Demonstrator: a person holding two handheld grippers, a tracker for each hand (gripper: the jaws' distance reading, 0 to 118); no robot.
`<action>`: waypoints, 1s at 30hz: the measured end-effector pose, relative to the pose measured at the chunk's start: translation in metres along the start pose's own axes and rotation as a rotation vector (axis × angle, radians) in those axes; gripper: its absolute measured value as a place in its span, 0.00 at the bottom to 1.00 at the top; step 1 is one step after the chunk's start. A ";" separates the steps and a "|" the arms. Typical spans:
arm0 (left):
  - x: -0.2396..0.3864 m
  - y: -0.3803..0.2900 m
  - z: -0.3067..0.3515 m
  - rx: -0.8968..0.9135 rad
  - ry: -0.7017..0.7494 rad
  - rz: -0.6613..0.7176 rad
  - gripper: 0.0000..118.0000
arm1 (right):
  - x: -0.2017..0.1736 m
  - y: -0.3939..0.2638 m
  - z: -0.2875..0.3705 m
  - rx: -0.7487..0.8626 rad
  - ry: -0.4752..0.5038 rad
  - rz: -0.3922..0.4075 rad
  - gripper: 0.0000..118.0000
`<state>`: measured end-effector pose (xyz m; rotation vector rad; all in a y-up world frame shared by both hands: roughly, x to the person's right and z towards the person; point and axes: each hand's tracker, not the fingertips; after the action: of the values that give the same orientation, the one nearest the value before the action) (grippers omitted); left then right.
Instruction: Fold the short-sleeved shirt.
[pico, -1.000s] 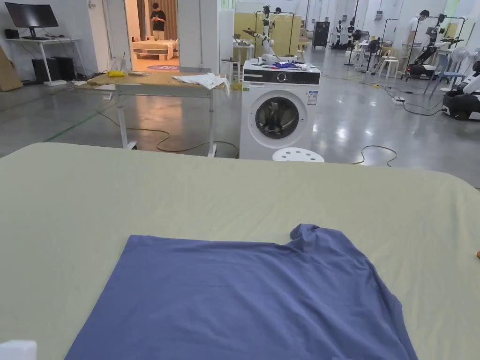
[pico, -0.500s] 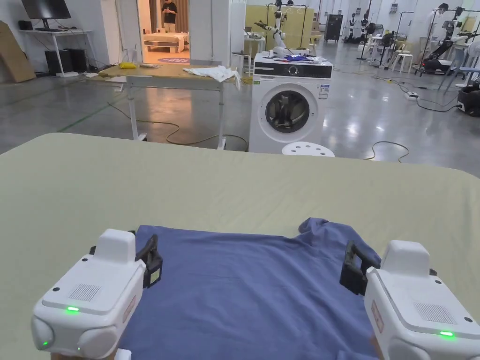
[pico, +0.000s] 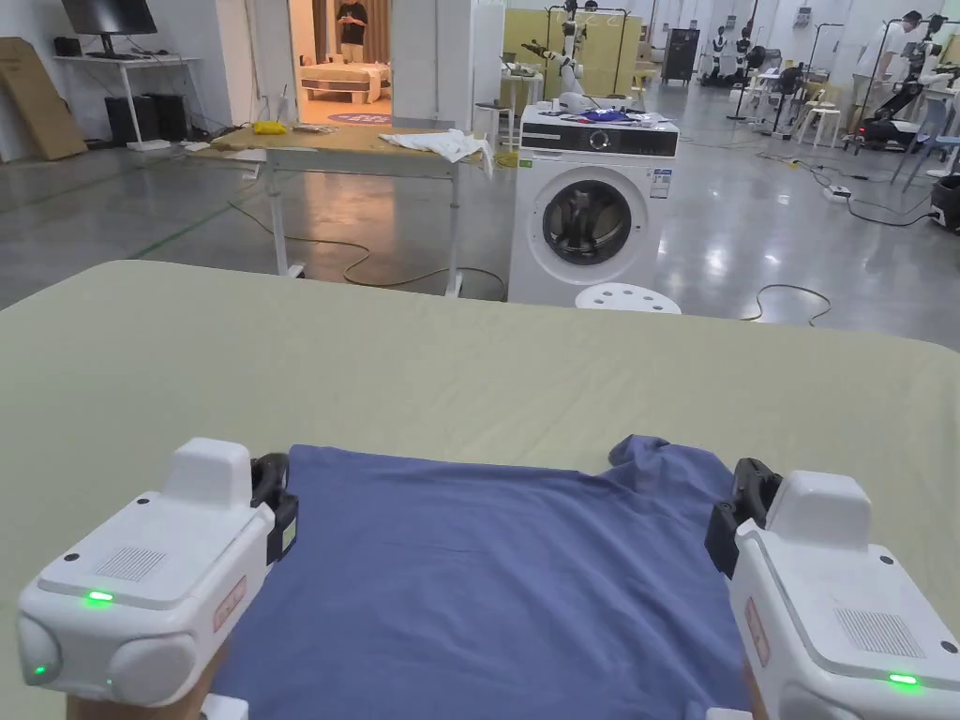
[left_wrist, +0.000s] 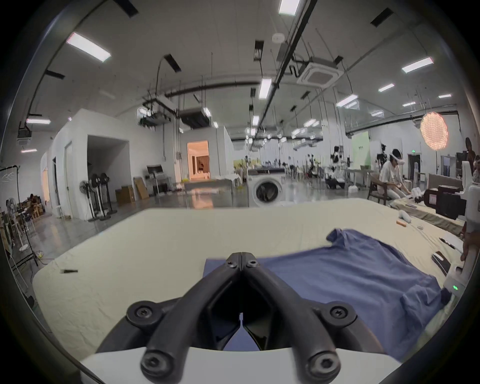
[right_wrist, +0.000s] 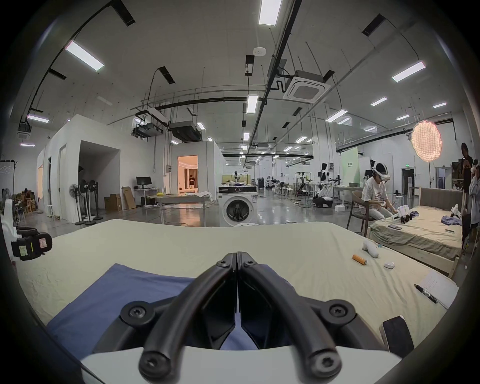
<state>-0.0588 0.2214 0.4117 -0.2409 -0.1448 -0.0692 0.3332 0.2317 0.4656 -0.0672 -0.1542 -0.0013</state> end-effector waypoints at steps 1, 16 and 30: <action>-0.008 -0.005 0.005 -0.039 0.002 0.020 0.00 | 0.001 -0.001 0.002 -0.012 0.004 0.011 0.00; -0.076 -0.081 0.082 -0.556 0.021 0.166 0.63 | -0.001 -0.044 0.001 -0.179 0.072 0.031 0.00; -0.062 -0.102 0.039 -0.699 0.074 0.134 0.30 | 0.026 -0.066 0.017 -0.334 0.054 0.044 0.00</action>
<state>-0.1339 0.1351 0.4637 -0.9438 -0.0247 0.0075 0.3559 0.1673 0.4907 -0.4033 -0.0976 0.0146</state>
